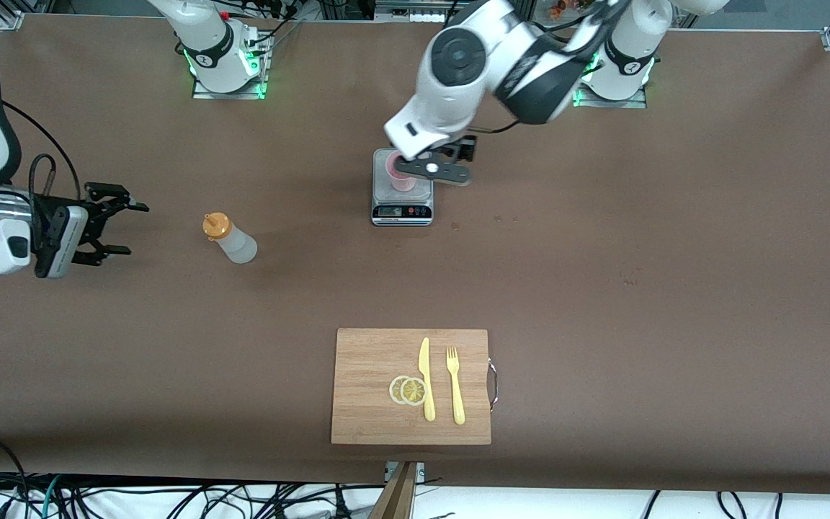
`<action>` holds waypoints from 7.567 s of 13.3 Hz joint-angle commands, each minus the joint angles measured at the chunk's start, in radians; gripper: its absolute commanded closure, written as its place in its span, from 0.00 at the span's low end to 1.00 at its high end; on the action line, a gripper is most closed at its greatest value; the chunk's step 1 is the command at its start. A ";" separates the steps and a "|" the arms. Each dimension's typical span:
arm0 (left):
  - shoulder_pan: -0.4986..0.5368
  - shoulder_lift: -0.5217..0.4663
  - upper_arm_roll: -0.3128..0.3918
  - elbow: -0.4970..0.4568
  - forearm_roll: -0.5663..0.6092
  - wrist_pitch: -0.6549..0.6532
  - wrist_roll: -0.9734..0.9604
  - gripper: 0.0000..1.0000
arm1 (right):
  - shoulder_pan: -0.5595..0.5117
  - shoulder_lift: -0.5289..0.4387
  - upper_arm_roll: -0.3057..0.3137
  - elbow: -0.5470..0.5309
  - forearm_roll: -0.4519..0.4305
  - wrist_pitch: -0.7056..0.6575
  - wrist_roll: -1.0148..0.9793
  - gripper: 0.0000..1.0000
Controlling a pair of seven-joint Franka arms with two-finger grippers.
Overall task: Add sauce to pink cup with both arms
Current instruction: 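Withdraw the left gripper while the right gripper reaches the sauce bottle, then grasp the white sauce bottle's body with the right gripper, then lift the sauce bottle with the right gripper and carry it over the cup, then tilt the bottle nozzle into the pink cup with the right gripper, then carry the sauce bottle back to its spot with the right gripper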
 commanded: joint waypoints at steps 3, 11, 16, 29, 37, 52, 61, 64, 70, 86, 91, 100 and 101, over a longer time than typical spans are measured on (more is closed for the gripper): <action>0.176 -0.118 0.064 0.027 0.052 -0.116 0.208 0.00 | -0.024 0.142 -0.054 -0.095 0.274 0.001 -0.575 0.00; 0.611 -0.175 0.086 0.027 0.079 -0.210 0.508 0.00 | -0.012 0.371 -0.062 -0.095 0.569 -0.091 -1.027 0.00; 0.658 -0.189 0.054 0.024 0.165 -0.254 0.563 0.00 | 0.026 0.383 -0.062 -0.091 0.566 -0.114 -1.067 0.00; 0.725 -0.166 -0.020 0.038 0.181 -0.256 0.561 0.00 | 0.078 0.402 -0.051 -0.034 0.553 -0.114 -0.998 0.57; 0.725 -0.152 -0.017 0.067 0.179 -0.256 0.557 0.00 | 0.166 0.291 -0.051 -0.008 0.410 -0.075 -0.731 0.80; 0.728 -0.141 -0.018 0.073 0.170 -0.256 0.558 0.00 | 0.758 0.113 -0.017 0.115 -0.438 0.025 0.186 0.82; 0.726 -0.141 -0.018 0.073 0.168 -0.256 0.558 0.00 | 0.859 0.191 0.122 0.213 -0.754 -0.185 0.524 0.82; 0.725 -0.141 -0.018 0.073 0.168 -0.258 0.558 0.00 | 0.864 0.263 0.128 0.303 -0.773 -0.187 0.542 0.82; 0.726 -0.141 -0.020 0.071 0.168 -0.258 0.558 0.00 | 0.910 0.296 0.132 0.330 -0.814 -0.211 0.639 0.82; 0.725 -0.141 -0.020 0.071 0.167 -0.258 0.557 0.00 | 0.858 0.305 0.142 0.388 -0.741 -0.207 0.559 0.82; 0.723 -0.141 -0.020 0.073 0.167 -0.258 0.555 0.00 | 0.674 0.167 0.142 0.151 -0.477 0.084 0.328 0.82; 0.720 -0.141 -0.020 0.073 0.167 -0.258 0.555 0.00 | 0.100 0.151 0.133 0.041 0.084 -0.005 -0.482 0.81; 0.720 -0.141 -0.021 0.073 0.168 -0.258 0.554 0.00 | 0.061 0.171 0.113 0.041 0.111 -0.042 -0.519 0.81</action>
